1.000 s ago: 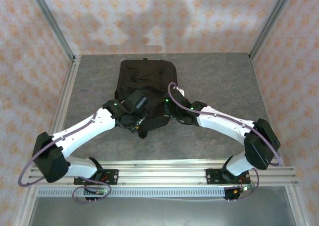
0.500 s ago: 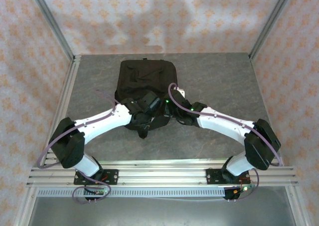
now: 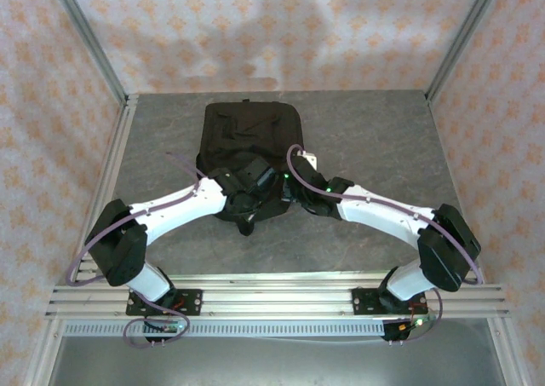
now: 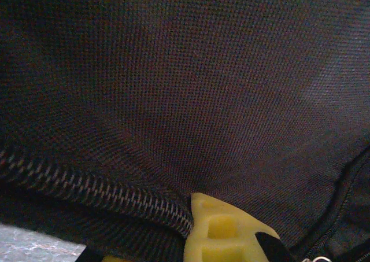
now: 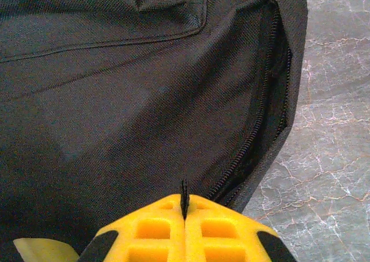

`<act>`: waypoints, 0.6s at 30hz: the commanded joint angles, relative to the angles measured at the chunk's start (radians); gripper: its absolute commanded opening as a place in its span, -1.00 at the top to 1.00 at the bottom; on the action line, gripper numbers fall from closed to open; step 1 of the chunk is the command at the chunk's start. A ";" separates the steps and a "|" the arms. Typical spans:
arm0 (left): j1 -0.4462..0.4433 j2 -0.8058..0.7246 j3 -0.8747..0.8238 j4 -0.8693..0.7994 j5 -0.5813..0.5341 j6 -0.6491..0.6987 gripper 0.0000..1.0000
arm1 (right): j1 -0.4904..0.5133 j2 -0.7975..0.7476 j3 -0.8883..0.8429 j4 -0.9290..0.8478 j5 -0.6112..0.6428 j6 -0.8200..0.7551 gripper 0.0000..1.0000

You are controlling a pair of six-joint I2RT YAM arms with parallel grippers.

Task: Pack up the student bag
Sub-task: Zip the student bag at the center of the table.

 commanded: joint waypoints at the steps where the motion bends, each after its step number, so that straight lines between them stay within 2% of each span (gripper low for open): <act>1: -0.003 -0.049 -0.014 -0.134 -0.055 0.083 1.00 | -0.010 -0.016 -0.002 -0.023 0.101 -0.060 1.00; 12: -0.003 -0.156 -0.078 -0.254 -0.075 0.211 1.00 | -0.072 0.000 0.019 -0.041 0.115 -0.125 1.00; 18: -0.003 -0.205 -0.115 -0.267 -0.093 0.277 1.00 | -0.122 0.036 0.054 -0.041 0.109 -0.151 1.00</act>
